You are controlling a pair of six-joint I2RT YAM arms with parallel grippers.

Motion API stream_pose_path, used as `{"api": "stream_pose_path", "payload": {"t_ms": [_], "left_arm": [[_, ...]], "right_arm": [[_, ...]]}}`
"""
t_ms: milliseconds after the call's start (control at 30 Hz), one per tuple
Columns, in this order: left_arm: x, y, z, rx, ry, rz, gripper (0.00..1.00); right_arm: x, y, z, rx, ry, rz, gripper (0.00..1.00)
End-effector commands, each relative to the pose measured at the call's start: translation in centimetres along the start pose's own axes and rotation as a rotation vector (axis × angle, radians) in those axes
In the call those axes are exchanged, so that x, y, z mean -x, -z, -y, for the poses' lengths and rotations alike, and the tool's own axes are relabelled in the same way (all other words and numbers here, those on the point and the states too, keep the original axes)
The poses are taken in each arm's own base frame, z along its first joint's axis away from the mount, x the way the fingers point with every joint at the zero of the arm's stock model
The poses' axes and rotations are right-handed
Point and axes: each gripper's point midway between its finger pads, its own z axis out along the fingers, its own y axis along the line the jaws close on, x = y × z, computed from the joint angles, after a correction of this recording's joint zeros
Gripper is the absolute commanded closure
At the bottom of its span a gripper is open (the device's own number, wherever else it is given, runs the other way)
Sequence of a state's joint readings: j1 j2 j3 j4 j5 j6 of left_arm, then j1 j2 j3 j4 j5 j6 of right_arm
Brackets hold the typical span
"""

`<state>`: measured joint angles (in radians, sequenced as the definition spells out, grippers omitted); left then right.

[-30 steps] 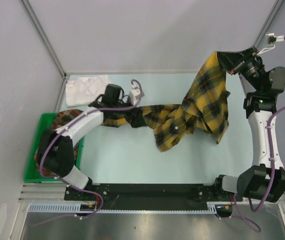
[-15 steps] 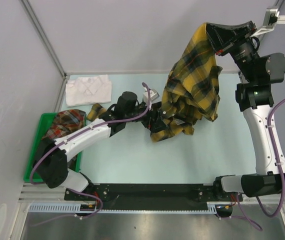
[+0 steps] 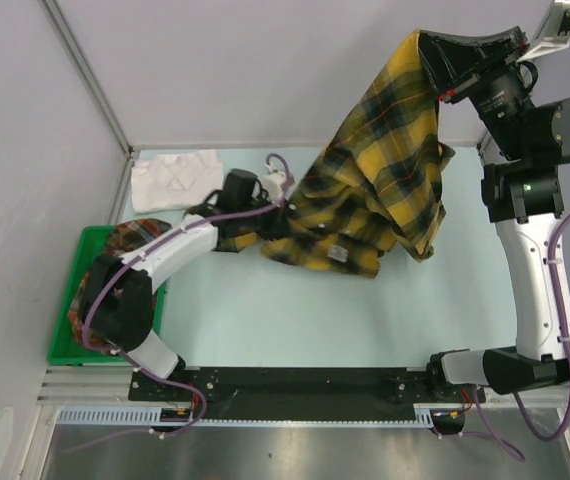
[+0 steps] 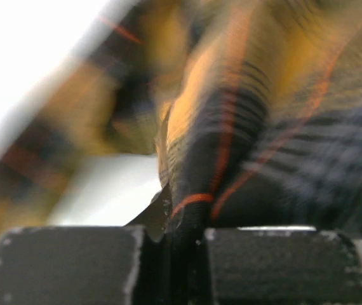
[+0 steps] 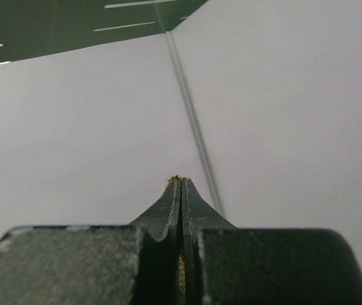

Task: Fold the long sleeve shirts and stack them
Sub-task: Flatten the shirt out

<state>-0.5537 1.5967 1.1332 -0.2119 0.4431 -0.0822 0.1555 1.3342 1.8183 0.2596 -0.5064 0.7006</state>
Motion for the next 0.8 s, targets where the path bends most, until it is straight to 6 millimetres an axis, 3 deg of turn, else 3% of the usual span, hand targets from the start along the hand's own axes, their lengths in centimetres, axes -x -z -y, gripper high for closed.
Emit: {"api": "stream_pose_path", "payload": {"t_ms": [0,67,100,167,200,233,267,300,333,367,400,433,467,500,533,567,600,633,667,700,733,767], "left_arm": [[7.4,7.6,-3.1,-0.046,-0.153,0.111,1.00],[8.2,8.3,-5.1,-0.020,-0.161,0.099,1.00],[8.8,7.8,-7.1,0.000,-0.142,0.072,1.00],[9.3,6.4,-8.5,0.002,-0.144,0.025,1.00],[10.0,4.5,-9.9,-0.001,-0.119,0.015,0.91],[10.4,3.6,-10.6,-0.002,-0.114,0.010,0.82],[10.6,2.4,-11.9,0.033,-0.109,-0.013,0.74],[12.1,1.2,-13.4,0.052,-0.118,-0.005,0.60],[12.5,0.7,-14.2,0.066,-0.136,-0.007,0.52],[13.2,0.7,-15.0,0.102,-0.167,-0.006,0.47],[13.8,1.1,-16.2,0.156,-0.203,0.002,0.39],[14.2,1.9,-16.0,0.158,-0.227,0.012,0.35],[14.3,2.6,-16.1,0.167,-0.246,0.015,0.30],[12.9,2.8,-16.0,0.170,-0.243,-0.004,0.24],[14.2,5.3,-14.2,0.179,-0.285,0.048,0.22],[14.0,6.3,-12.9,0.181,-0.294,0.072,0.20],[10.9,5.5,-12.6,0.168,-0.277,0.053,0.17],[12.0,8.5,-10.1,0.180,-0.324,0.124,0.14],[11.8,8.6,-8.7,0.179,-0.327,0.157,0.12],[7.9,7.8,-8.3,0.165,-0.265,0.106,0.11],[6.9,8.3,-7.0,0.153,-0.245,0.117,0.12],[4.3,8.5,-5.2,0.138,-0.191,0.119,0.11]], "right_arm": [[5.1,1.8,-9.2,0.205,0.022,0.080,1.00],[4.2,2.0,-9.7,0.227,0.017,0.051,1.00],[3.2,2.1,-8.7,0.204,0.064,0.028,1.00],[0.0,3.0,-4.8,0.111,0.125,-0.035,1.00],[-1.3,3.6,-3.0,0.082,0.208,-0.060,1.00],[-5.1,5.0,0.7,0.009,0.208,-0.135,1.00],[-6.2,6.4,4.2,-0.073,0.237,-0.164,1.00],[-7.4,7.5,6.5,-0.113,0.245,-0.198,1.00],[-9.6,8.9,8.4,-0.124,0.255,-0.259,1.00],[-11.6,11.8,13.3,-0.245,0.244,-0.310,1.00],[-12.7,13.6,15.6,-0.298,0.240,-0.342,1.00],[-14.1,15.1,16.9,-0.289,0.269,-0.394,1.00],[-16.1,18.1,19.9,-0.374,0.240,-0.452,1.00],[-17.1,19.4,20.8,-0.380,0.227,-0.483,1.00],[-17.9,20.6,21.5,-0.364,0.260,-0.518,1.00],[-19.6,22.5,22.4,-0.394,0.235,-0.561,1.00],[-19.7,23.7,23.3,-0.428,0.237,-0.568,1.00],[-20.0,24.4,23.5,-0.428,0.229,-0.575,1.00],[-20.2,25.0,23.8,-0.433,0.228,-0.582,1.00],[-20.1,25.8,24.2,-0.460,0.224,-0.583,1.00],[-19.9,25.9,24.3,-0.460,0.224,-0.581,1.00],[-19.7,26.1,24.3,-0.462,0.226,-0.579,1.00]]}}
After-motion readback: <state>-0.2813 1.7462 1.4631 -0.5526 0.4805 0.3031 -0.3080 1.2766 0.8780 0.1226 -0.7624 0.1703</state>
